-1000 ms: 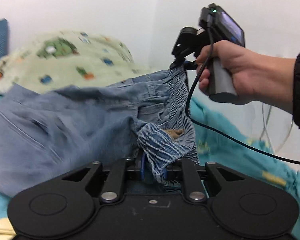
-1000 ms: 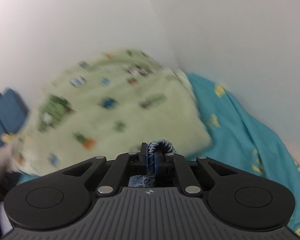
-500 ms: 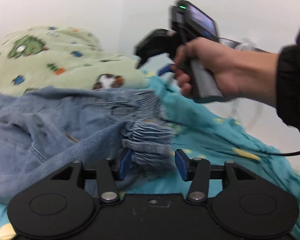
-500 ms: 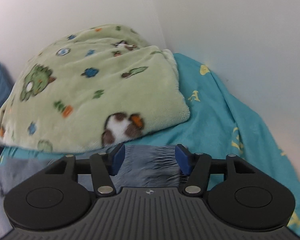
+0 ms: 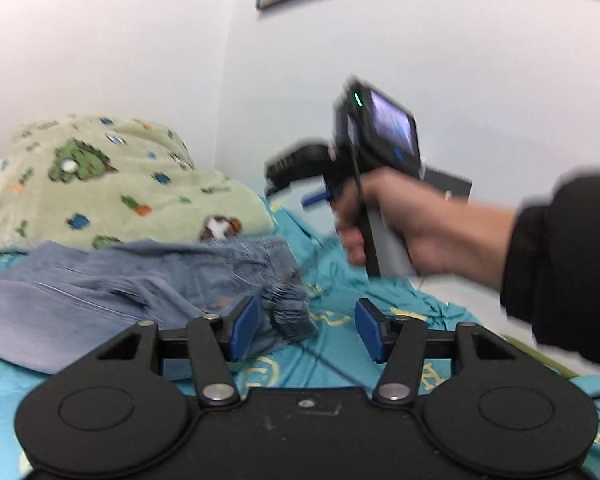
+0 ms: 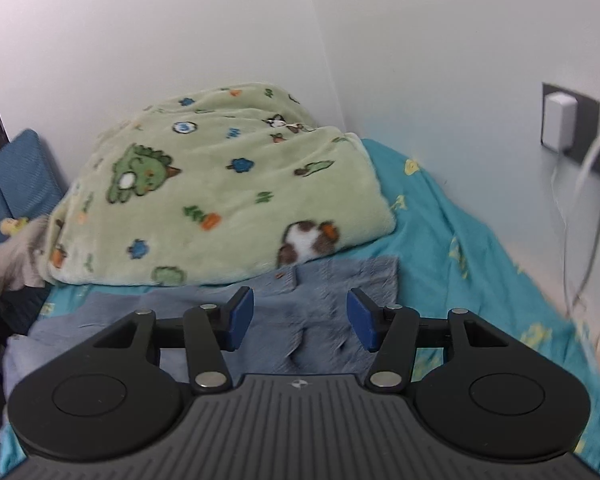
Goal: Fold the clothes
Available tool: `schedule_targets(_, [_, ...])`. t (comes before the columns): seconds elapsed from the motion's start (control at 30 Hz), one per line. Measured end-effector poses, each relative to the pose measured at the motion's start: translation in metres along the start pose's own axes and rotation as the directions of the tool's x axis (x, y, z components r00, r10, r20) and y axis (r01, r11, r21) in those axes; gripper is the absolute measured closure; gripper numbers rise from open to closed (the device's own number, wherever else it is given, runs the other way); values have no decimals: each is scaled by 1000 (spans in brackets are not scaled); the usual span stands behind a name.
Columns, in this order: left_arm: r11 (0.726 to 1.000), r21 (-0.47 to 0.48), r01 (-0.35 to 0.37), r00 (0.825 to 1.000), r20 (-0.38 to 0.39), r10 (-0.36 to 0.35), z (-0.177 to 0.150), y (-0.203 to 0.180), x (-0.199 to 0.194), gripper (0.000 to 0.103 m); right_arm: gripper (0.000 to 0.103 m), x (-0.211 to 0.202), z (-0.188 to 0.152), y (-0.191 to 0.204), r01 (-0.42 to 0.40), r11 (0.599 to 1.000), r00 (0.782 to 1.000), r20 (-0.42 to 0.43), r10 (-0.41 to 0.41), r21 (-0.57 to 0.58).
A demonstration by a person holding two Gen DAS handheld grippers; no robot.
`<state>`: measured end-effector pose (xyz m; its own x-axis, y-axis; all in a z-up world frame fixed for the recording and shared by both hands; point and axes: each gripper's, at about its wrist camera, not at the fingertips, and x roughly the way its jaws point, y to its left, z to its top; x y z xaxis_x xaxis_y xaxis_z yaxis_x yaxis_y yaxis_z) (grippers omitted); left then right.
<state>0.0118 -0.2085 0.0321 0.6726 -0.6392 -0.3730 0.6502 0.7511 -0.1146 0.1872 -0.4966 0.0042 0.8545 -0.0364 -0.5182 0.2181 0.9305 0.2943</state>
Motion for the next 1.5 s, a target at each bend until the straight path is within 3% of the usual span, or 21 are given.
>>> schedule_targets(0.17, [993, -81, -88, 995, 30, 91, 30, 39, -42, 52, 47, -27, -49, 27, -32, 998, 999, -12, 33, 60])
schedule_targets(0.27, [983, -91, -156, 988, 2, 157, 38, 64, -51, 52, 48, -31, -77, 36, -40, 991, 998, -49, 47, 129])
schedule_targets(0.53, [949, -162, -271, 962, -77, 262, 12, 138, -43, 52, 45, -34, -102, 43, -24, 966, 996, -79, 46, 258])
schedule_targets(0.67, [935, -213, -283, 959, -78, 272, 2, 165, -31, 52, 40, -20, -112, 19, -14, 900, 995, -85, 57, 435])
schedule_targets(0.73, [927, -249, -282, 959, -74, 272, -3, 179, -24, 52, 23, -10, -120, 5, 0, 848, 995, -87, 55, 531])
schedule_targets(0.9, [892, -355, -278, 960, -107, 257, -17, 211, -6, 52, 21, 14, -133, -16, 50, 729, 990, -128, 52, 683])
schedule_targets(1.03, [869, -375, -322, 947, -139, 291, -24, 231, 4, 52, 20, 23, -130, -27, 59, 684, 992, -118, 39, 727])
schedule_targets(1.17, [856, -369, -361, 932, -153, 327, -28, 240, 11, 52, 19, 32, -133, -32, 110, 692, 988, -154, 2, 714])
schedule_targets(1.27, [854, -356, -380, 925, -156, 347, -30, 240, 11, 52, 29, 33, -135, -32, 126, 706, 986, -166, -12, 697])
schedule_targets(1.33, [852, -341, -397, 918, -152, 367, -33, 238, 7, 52, 55, 31, -133, -31, 146, 723, 984, -171, -40, 675])
schedule_targets(1.5, [830, -366, -421, 907, -147, 395, -37, 241, -5, 52, 68, 14, -122, -29, 106, 766, 993, -114, -44, 634])
